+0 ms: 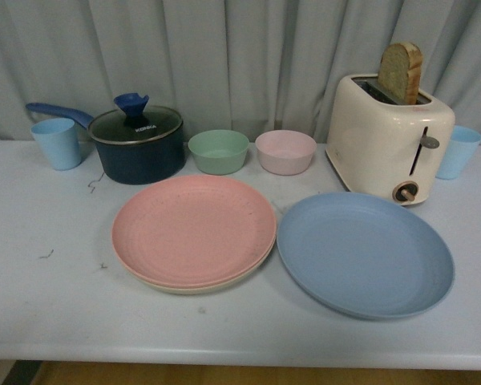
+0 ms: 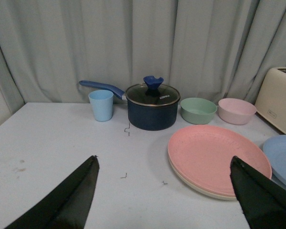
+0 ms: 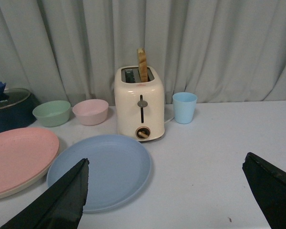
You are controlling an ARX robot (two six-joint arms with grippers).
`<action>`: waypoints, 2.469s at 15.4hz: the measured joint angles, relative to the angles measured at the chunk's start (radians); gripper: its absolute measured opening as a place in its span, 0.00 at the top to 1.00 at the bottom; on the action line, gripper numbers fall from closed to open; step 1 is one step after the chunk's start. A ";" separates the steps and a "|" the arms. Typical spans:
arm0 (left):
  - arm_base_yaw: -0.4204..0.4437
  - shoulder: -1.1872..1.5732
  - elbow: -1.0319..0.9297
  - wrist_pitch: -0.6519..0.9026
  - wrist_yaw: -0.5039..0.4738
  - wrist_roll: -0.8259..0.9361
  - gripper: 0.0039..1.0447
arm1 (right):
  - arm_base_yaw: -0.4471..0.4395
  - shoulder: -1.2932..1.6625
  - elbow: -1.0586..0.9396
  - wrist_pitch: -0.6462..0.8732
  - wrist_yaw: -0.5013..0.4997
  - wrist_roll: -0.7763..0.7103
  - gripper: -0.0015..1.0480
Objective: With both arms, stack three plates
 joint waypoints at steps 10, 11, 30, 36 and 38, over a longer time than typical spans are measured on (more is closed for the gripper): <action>0.000 0.000 0.000 0.000 0.000 0.001 0.06 | -0.221 1.403 0.323 0.950 -0.244 0.220 0.06; 0.000 0.000 0.000 0.000 0.000 0.001 0.06 | -0.193 1.576 0.404 0.915 -0.149 0.248 0.06; 0.000 0.000 0.000 0.000 0.000 0.001 0.06 | 0.024 2.144 0.864 0.468 0.153 0.505 0.69; 0.000 0.000 0.000 0.000 0.000 0.001 0.06 | -0.018 2.068 0.761 0.565 0.043 0.530 0.97; 0.000 0.000 0.000 0.000 0.000 0.001 0.06 | -0.061 2.003 0.679 0.610 0.009 0.519 0.97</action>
